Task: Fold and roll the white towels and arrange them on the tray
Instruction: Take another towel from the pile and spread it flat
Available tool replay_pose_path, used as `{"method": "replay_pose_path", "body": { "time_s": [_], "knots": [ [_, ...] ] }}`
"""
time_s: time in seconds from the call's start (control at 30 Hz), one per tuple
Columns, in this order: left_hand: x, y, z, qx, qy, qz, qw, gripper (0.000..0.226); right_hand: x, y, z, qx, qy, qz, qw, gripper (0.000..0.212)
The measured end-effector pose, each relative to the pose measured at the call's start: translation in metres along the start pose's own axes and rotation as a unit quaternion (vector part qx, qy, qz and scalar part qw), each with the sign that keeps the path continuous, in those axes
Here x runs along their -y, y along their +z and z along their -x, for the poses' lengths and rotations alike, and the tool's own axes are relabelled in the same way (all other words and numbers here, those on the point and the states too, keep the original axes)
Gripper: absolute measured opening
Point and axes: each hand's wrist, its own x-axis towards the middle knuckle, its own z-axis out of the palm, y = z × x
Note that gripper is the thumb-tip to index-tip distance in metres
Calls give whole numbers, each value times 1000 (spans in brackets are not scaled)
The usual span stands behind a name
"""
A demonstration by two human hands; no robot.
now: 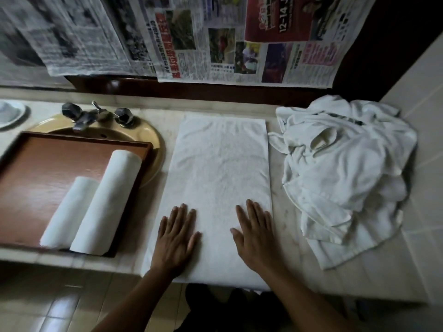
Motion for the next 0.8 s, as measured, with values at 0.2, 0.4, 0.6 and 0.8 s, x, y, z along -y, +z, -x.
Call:
{"method": "replay_pose_path", "body": {
  "time_s": [0.2, 0.4, 0.6, 0.8],
  "knots": [
    [-5, 2, 29, -7, 6, 12, 1000, 66, 7, 1, 28, -2, 3, 9, 1000, 65],
    [-3, 2, 45, -15, 14, 17, 1000, 67, 15, 5, 42, 5, 16, 14, 1000, 66],
    [-1, 4, 46, -6, 12, 14, 1000, 68, 18, 5, 42, 33, 25, 23, 999, 67],
    [-5, -8, 41, 44, 2, 13, 999, 75, 16, -4, 38, 59, 22, -16, 998, 70]
  ]
}}
